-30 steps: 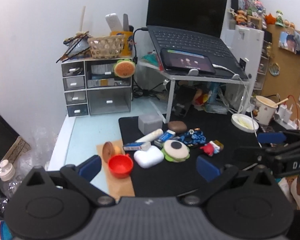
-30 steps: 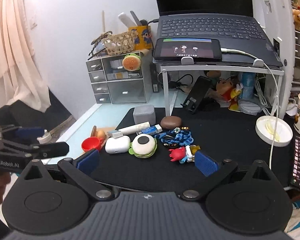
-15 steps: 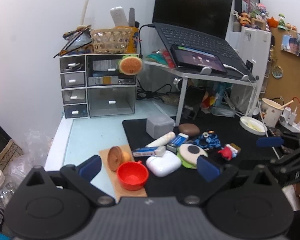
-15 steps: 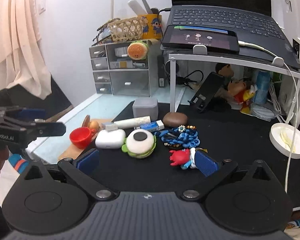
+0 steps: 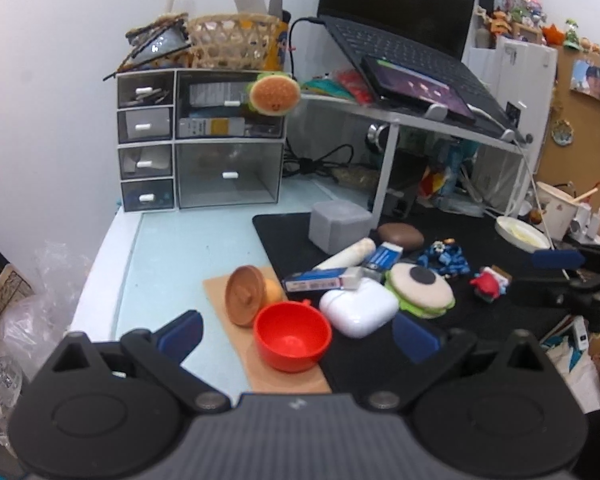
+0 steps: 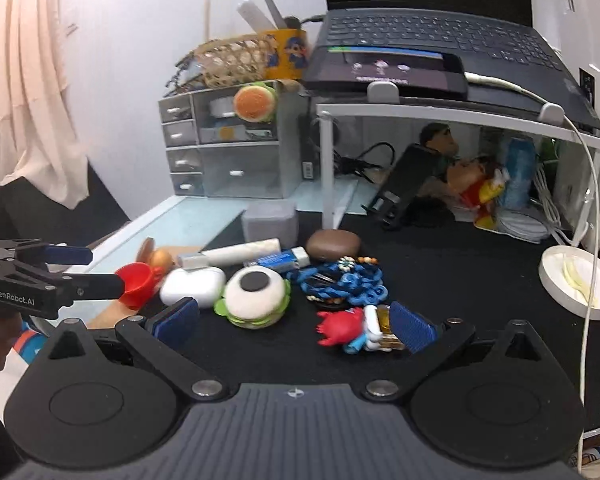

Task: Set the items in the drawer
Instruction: 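Move both tools toward the cluttered black mat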

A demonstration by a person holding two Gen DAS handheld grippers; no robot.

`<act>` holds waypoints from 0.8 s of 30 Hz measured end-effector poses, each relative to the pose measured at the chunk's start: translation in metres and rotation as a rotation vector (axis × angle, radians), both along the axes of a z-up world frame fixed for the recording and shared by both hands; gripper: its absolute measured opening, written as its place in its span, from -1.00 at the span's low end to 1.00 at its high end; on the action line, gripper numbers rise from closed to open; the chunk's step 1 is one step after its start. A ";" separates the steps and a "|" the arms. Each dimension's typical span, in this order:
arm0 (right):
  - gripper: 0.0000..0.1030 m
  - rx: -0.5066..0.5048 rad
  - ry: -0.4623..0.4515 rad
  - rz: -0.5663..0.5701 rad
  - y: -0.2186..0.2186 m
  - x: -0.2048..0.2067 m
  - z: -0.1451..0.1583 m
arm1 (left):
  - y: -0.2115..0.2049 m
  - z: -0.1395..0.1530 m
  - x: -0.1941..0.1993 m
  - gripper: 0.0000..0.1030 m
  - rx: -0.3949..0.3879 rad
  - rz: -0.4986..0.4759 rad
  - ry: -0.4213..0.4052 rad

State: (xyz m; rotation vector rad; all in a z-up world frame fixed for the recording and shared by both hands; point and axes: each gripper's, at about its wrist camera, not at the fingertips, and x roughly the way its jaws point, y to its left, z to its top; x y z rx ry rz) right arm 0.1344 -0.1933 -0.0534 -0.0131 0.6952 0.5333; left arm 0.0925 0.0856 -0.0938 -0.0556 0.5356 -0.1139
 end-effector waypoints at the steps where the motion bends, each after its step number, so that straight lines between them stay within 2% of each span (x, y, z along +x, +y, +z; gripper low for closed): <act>1: 1.00 -0.004 0.001 -0.009 -0.001 0.000 -0.001 | 0.001 -0.001 0.001 0.99 -0.003 -0.004 0.002; 7: 1.00 -0.043 0.015 -0.003 0.002 0.004 -0.009 | -0.003 0.000 0.004 0.99 0.002 -0.015 0.009; 11: 1.00 -0.033 0.023 -0.037 0.001 0.011 -0.012 | -0.004 -0.002 0.005 0.99 -0.001 -0.016 0.017; 17: 1.00 -0.088 0.033 0.020 0.013 0.017 -0.013 | -0.006 -0.001 0.005 0.99 -0.002 -0.015 0.010; 24: 1.00 -0.079 0.053 0.013 0.013 0.021 -0.015 | -0.003 0.001 0.007 0.99 -0.009 -0.004 0.008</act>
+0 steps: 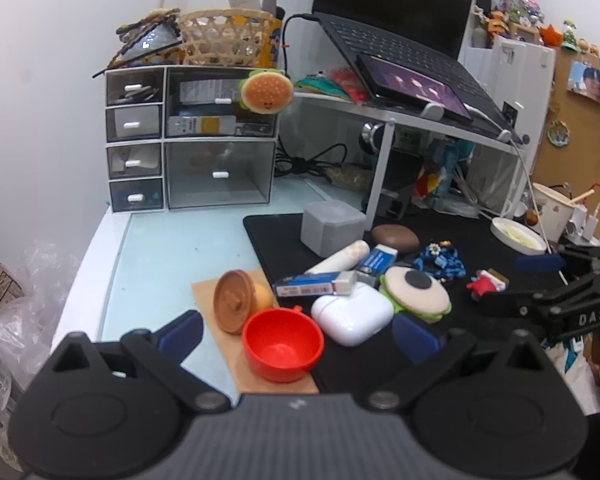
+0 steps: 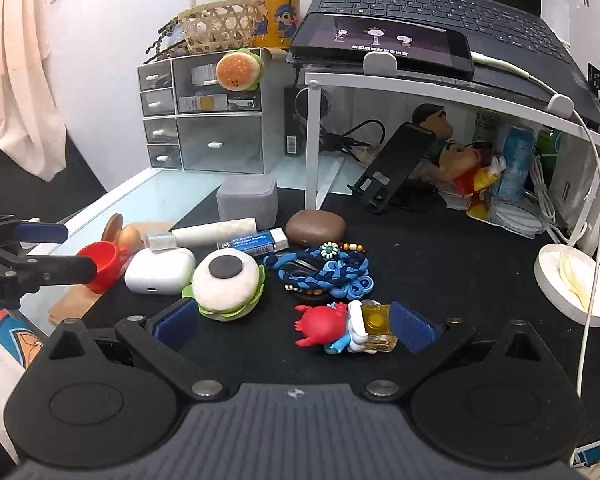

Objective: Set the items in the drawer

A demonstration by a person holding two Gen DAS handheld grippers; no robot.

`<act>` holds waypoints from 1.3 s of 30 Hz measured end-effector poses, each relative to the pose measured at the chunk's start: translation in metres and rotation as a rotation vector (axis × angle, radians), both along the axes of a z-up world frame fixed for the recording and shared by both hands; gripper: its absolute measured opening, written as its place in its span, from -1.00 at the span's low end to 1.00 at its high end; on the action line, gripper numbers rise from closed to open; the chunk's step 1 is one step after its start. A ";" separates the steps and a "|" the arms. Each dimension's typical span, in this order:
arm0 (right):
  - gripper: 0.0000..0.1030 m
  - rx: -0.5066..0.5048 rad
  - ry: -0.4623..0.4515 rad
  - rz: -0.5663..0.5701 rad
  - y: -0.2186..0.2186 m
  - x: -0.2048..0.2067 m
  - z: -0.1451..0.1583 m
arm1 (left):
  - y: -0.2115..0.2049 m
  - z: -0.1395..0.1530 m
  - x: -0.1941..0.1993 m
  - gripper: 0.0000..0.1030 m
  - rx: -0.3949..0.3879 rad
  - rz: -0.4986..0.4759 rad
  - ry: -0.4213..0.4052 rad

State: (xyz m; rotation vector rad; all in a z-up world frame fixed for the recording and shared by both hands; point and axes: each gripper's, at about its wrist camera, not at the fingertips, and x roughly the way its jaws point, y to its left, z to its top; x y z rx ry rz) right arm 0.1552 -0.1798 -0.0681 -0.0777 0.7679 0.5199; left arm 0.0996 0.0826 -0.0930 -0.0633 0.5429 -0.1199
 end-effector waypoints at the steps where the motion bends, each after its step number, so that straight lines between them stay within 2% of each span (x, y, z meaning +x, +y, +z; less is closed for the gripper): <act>1: 1.00 0.009 0.002 0.009 0.001 0.001 0.001 | 0.000 0.000 0.000 0.99 0.000 0.002 0.000; 8: 1.00 0.044 -0.028 0.066 0.019 0.012 0.011 | 0.004 0.004 -0.003 0.99 -0.003 0.011 -0.017; 13: 1.00 0.031 -0.047 0.073 0.034 0.020 0.011 | 0.009 0.006 -0.003 0.99 -0.003 0.022 -0.035; 17: 1.00 0.076 -0.055 0.060 0.037 0.023 0.011 | 0.013 0.006 -0.001 0.99 -0.005 0.033 -0.040; 21: 1.00 0.126 -0.065 0.048 0.037 0.018 0.006 | 0.014 0.007 0.000 0.99 -0.004 0.039 -0.050; 25: 1.00 0.138 -0.113 0.036 0.036 0.005 0.005 | 0.015 0.003 0.002 0.99 -0.001 0.045 -0.042; 39: 1.00 0.120 -0.128 0.035 0.025 -0.014 -0.010 | 0.020 0.008 0.009 0.86 -0.026 0.019 -0.011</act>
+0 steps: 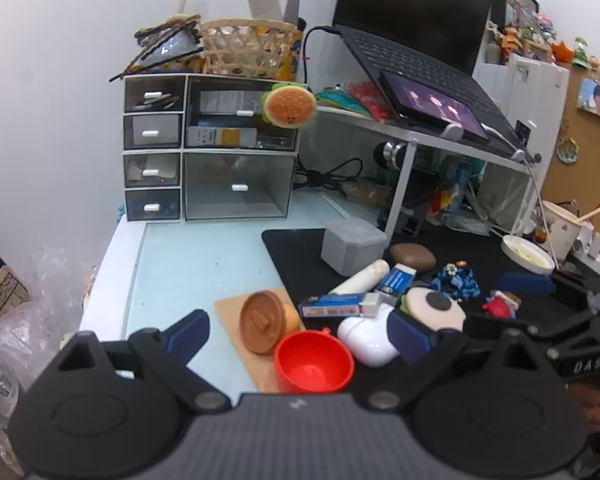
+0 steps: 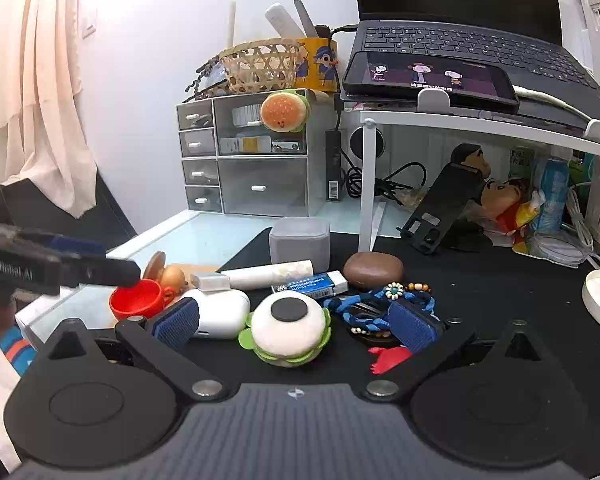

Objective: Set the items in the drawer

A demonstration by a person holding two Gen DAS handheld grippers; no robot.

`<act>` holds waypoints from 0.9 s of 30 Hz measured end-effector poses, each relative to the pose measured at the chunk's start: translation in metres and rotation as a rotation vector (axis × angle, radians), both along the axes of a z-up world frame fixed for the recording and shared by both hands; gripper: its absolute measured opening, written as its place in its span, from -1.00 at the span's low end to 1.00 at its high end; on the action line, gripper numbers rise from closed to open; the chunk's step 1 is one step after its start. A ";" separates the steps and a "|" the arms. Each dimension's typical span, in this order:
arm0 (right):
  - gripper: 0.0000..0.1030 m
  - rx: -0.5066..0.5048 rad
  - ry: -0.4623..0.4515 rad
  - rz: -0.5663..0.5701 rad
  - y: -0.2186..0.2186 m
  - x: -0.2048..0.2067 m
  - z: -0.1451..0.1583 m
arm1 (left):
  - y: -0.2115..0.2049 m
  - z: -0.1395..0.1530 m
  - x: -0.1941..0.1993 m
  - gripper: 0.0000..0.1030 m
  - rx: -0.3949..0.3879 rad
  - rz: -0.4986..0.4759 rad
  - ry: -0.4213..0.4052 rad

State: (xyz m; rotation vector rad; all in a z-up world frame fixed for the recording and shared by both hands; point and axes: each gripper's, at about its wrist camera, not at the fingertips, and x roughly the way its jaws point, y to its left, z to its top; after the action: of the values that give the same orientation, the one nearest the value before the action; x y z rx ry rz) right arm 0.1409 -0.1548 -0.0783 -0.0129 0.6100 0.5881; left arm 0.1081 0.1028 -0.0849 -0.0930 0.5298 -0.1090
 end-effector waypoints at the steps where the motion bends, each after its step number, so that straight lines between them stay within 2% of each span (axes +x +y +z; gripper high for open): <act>1: 1.00 0.005 0.002 -0.001 -0.001 0.000 -0.001 | 0.001 0.002 0.002 0.84 -0.007 0.000 0.006; 10: 1.00 0.022 -0.029 0.026 -0.011 -0.004 -0.004 | 0.000 0.020 0.023 0.62 0.015 0.002 0.025; 17: 1.00 0.062 -0.029 0.022 -0.023 -0.004 -0.003 | 0.006 0.028 0.052 0.52 0.013 -0.019 0.087; 21: 1.00 0.091 -0.036 0.014 -0.029 -0.003 0.001 | 0.009 0.024 0.064 0.42 0.061 0.035 0.116; 25: 1.00 0.076 -0.053 0.001 -0.035 -0.003 -0.001 | 0.016 0.024 0.078 0.40 0.028 0.069 0.131; 27: 1.00 0.072 -0.066 -0.005 -0.040 -0.002 -0.003 | 0.017 0.024 0.085 0.32 0.036 0.081 0.133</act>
State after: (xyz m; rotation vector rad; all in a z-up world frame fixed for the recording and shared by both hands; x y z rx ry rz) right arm 0.1392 -0.1948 -0.0817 0.0363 0.5241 0.6021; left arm 0.1926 0.1193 -0.0611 -0.0871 0.6600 -0.0142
